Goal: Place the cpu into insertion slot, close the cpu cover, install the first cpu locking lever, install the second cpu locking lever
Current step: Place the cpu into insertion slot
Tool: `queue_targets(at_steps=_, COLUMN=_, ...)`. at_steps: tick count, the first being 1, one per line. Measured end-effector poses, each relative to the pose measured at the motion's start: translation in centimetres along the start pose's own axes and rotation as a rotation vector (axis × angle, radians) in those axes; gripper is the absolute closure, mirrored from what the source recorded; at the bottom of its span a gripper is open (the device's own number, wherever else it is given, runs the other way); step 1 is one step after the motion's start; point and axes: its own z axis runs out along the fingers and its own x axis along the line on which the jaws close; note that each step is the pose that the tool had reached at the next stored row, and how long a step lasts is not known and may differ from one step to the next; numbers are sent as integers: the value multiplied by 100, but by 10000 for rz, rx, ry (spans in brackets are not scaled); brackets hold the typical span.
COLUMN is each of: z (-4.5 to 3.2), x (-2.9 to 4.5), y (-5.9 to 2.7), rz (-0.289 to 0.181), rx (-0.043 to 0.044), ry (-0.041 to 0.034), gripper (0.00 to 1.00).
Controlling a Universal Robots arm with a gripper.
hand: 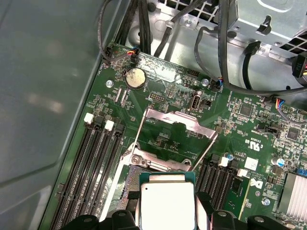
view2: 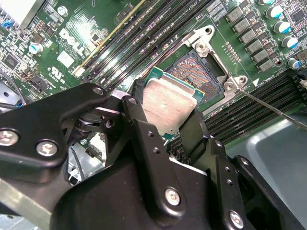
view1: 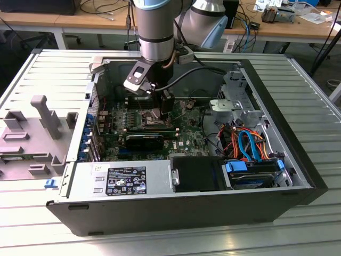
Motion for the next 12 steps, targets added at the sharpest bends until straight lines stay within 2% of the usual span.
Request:
queue_targets(at_steps=5, z=0, x=0, y=0, rz=67, rx=6, ry=-3, gripper=46)
queue_targets(at_steps=8, z=0, x=0, y=0, rz=416, rx=36, ry=-19, gripper=46)
queue_targets(at_steps=12, z=1, x=0, y=0, rz=660, rx=57, ry=-30, gripper=46)
